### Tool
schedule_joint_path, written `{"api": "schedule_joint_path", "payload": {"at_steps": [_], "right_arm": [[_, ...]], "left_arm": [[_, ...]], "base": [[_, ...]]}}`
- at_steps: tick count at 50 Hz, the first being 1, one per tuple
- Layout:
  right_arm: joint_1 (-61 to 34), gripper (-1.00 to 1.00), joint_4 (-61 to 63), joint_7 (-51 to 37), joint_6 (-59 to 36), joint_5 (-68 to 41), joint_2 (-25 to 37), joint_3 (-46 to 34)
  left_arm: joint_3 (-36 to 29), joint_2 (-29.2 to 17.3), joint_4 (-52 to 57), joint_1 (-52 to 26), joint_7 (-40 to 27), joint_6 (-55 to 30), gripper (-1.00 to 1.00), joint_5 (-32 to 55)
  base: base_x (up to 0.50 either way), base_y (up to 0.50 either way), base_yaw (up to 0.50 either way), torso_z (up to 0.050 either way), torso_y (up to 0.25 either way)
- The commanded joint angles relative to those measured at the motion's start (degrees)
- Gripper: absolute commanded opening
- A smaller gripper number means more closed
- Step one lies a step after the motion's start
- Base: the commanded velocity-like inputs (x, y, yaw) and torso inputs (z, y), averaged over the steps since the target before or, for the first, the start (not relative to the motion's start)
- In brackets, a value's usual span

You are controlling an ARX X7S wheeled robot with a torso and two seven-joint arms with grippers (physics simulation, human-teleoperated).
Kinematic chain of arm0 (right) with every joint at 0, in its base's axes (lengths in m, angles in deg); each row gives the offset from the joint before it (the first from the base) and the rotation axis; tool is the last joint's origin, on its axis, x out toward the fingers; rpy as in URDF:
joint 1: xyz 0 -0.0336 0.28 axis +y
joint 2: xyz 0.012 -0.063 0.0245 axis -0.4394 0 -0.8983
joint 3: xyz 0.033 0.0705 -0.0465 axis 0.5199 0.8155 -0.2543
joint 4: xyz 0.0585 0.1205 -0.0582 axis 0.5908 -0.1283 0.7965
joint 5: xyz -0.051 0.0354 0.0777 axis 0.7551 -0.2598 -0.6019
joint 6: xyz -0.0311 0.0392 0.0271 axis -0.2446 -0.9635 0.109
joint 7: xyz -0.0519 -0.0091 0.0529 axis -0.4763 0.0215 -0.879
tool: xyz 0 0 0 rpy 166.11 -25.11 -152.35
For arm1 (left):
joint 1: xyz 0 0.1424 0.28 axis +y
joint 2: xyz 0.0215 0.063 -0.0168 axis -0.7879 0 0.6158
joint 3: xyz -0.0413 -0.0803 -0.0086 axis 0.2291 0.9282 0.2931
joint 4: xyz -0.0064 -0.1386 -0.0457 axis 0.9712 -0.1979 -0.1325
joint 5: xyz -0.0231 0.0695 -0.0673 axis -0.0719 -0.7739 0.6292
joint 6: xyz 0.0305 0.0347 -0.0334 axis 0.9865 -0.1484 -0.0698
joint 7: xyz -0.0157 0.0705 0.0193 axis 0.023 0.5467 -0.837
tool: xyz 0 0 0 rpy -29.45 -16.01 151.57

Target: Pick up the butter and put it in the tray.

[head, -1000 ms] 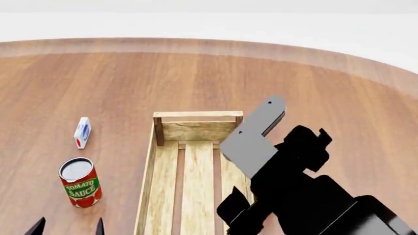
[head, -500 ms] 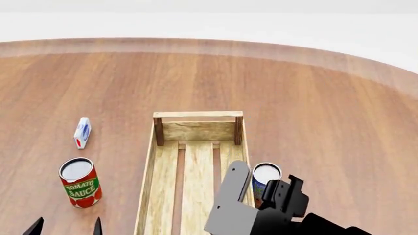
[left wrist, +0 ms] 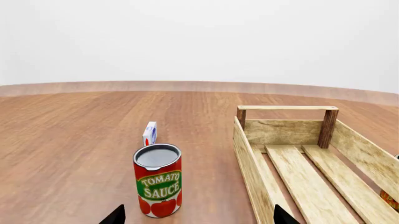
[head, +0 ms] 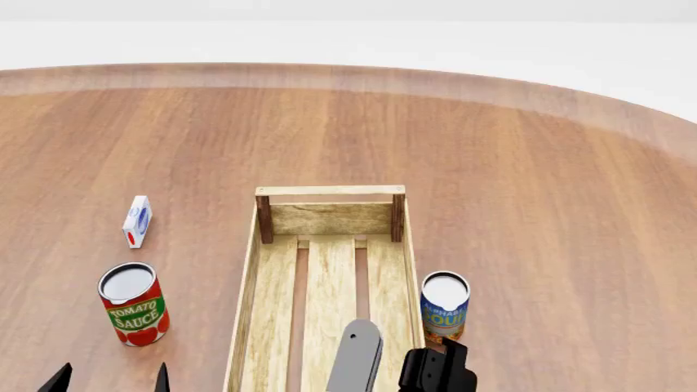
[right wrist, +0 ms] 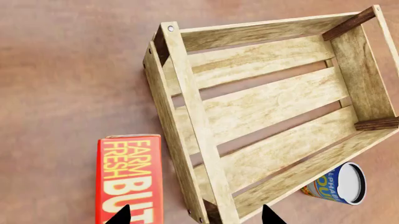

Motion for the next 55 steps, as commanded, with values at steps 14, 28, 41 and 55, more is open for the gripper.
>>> {"api": "schedule_joint_path", "payload": {"at_steps": [14, 28, 41, 55], "right_arm": [[3.0, 1.0, -2.1, -1.0, 0.4, -1.2, -1.5, -0.1], [5.3, 1.0, -3.1, -0.2, 1.0, -1.9, -1.6, -2.0], [6.1, 1.0, -5.7, -0.4, 2.8, -0.5, -1.7, -3.6], [7.5, 1.0, -9.2, -0.3, 5.6, 0.7, -1.5, -4.7]], "left_arm": [[-0.4, -0.6, 0.4, -0.3, -0.6, -0.3, 1.0, 0.8], [-0.7, -0.8, 0.6, -0.5, -0.9, -0.5, 1.0, 1.1], [-1.0, -1.1, 0.8, -0.5, -1.1, -0.4, 1.0, 1.4], [-1.1, -1.5, 1.8, -0.1, -1.5, -0.5, 1.0, 2.0]], "base": [[0.0, 0.0, 0.0, 0.0, 0.0], [0.0, 0.0, 0.0, 0.0, 0.0], [0.0, 0.0, 0.0, 0.0, 0.0], [0.0, 0.0, 0.0, 0.0, 0.0]]}}
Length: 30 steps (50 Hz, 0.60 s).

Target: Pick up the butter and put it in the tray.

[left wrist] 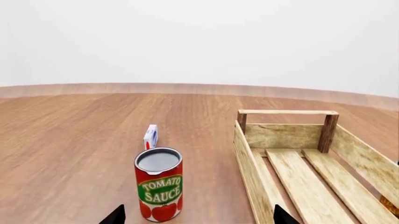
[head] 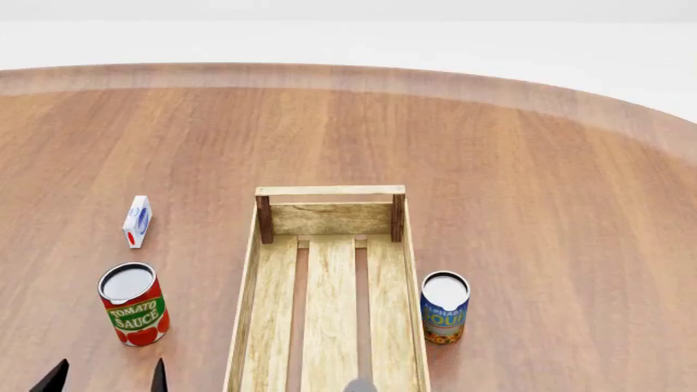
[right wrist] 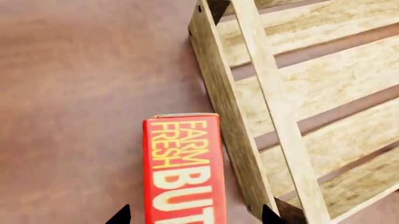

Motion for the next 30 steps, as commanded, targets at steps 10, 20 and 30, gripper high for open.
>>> {"api": "schedule_joint_path", "payload": {"at_steps": [10, 20, 30], "right_arm": [[2.3, 1.0, -6.8, 0.7, 5.7, 1.9, -0.2, -1.7], [3.8, 1.0, -13.3, 2.0, 10.0, 3.4, -1.8, -3.4], [5.4, 1.0, -19.8, 3.5, 14.0, 4.5, -3.8, -5.1]], "left_arm": [[-0.5, -0.4, 0.7, 0.3, -0.6, 0.0, 1.0, 0.3], [-0.7, -0.7, 1.3, 0.5, -0.8, -0.1, 1.0, 0.5], [-1.0, -1.0, 1.7, 0.6, -1.0, -0.4, 1.0, 0.6]], "base": [[0.0, 0.0, 0.0, 0.0, 0.0], [0.0, 0.0, 0.0, 0.0, 0.0], [0.0, 0.0, 0.0, 0.0, 0.0]]}}
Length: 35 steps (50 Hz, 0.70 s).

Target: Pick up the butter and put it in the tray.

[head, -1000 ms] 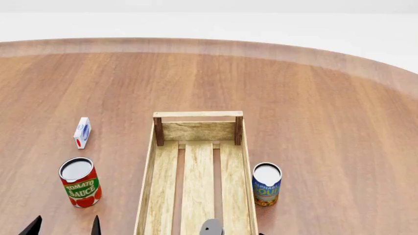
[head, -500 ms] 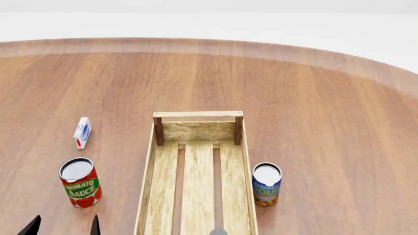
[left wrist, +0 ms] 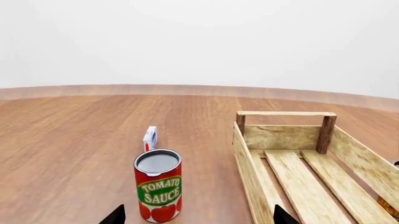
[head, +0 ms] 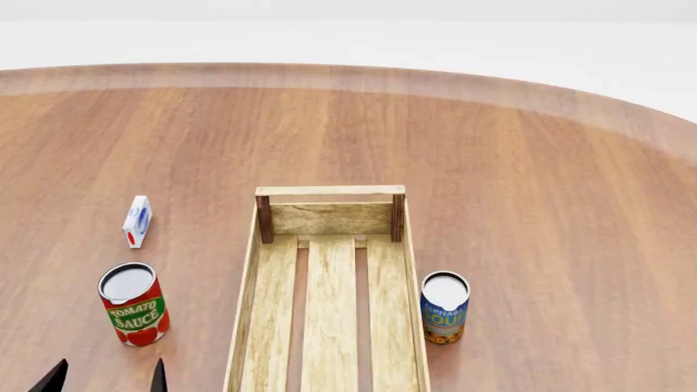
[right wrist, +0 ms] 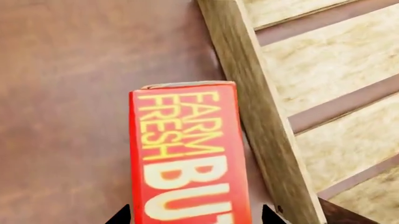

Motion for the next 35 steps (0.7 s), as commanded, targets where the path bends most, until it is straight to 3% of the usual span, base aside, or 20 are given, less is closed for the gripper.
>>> {"api": "schedule_joint_path", "payload": {"at_steps": [1, 6, 7, 25, 35], "right_arm": [[1.6, 1.0, -6.7, 1.5, 4.3, 1.3, -1.9, -1.6], [1.9, 1.0, -7.6, 1.5, 5.0, 1.3, -2.1, -1.7], [1.9, -1.0, -7.5, 1.1, 5.4, 1.5, -2.0, -1.5], [2.0, -1.0, -4.6, -0.5, 4.0, 0.5, -1.4, -0.2], [0.4, -1.0, 4.7, -1.6, -4.0, -3.2, 1.0, 1.6]], "left_arm": [[-0.3, -0.3, 0.6, 0.2, -0.2, -0.2, 1.0, 0.2], [-0.5, -0.5, 0.7, 0.2, -0.4, -0.4, 1.0, 0.2], [-0.5, -0.5, 0.8, 0.2, -0.4, -0.5, 1.0, 0.3], [-1.0, -0.6, 0.4, -0.1, -0.6, -0.4, 1.0, 0.4], [-1.1, -0.7, 0.1, -0.3, -0.9, -0.5, 1.0, 0.7]], "base": [[0.0, 0.0, 0.0, 0.0, 0.0], [0.0, 0.0, 0.0, 0.0, 0.0], [0.0, 0.0, 0.0, 0.0, 0.0], [0.0, 0.0, 0.0, -0.001, 0.0], [0.0, 0.0, 0.0, 0.0, 0.0]]}}
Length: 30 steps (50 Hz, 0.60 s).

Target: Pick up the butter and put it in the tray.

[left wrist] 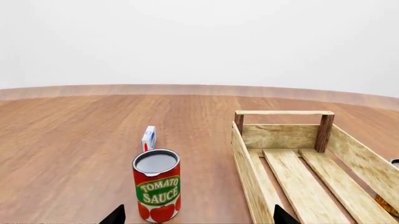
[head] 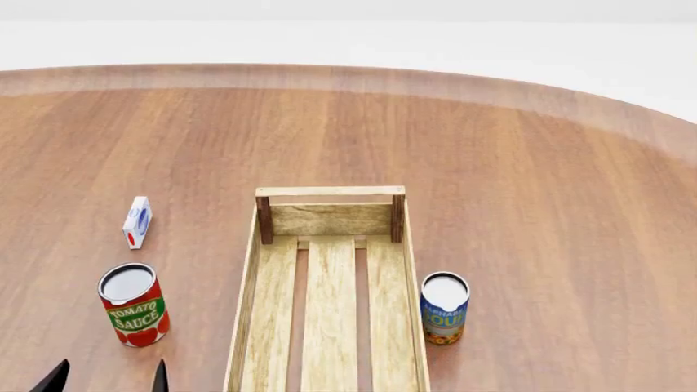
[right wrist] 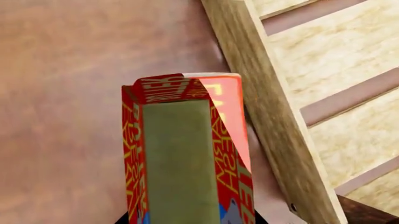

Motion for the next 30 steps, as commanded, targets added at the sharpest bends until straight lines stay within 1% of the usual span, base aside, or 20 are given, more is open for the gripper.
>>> {"api": "schedule_joint_path", "payload": {"at_steps": [1, 15, 30], "right_arm": [[-1.1, -1.0, 7.7, -0.5, -5.6, -1.4, 1.5, 1.2], [-4.8, -1.0, 17.0, -2.2, -15.4, -5.1, 3.8, 4.1], [-8.0, -1.0, 27.0, -4.8, -25.0, -11.3, 5.3, 11.6]], "left_arm": [[-0.1, -0.1, -0.4, -0.2, -0.2, 0.0, 1.0, 0.2], [-0.3, -0.2, -0.7, -0.4, -0.5, 0.3, 1.0, 0.5], [-0.6, -0.3, -1.4, -0.8, -0.7, 0.4, 1.0, 0.7]], "base": [[0.0, 0.0, 0.0, 0.0, 0.0], [0.0, 0.0, 0.0, 0.0, 0.0], [0.0, 0.0, 0.0, 0.0, 0.0]]}}
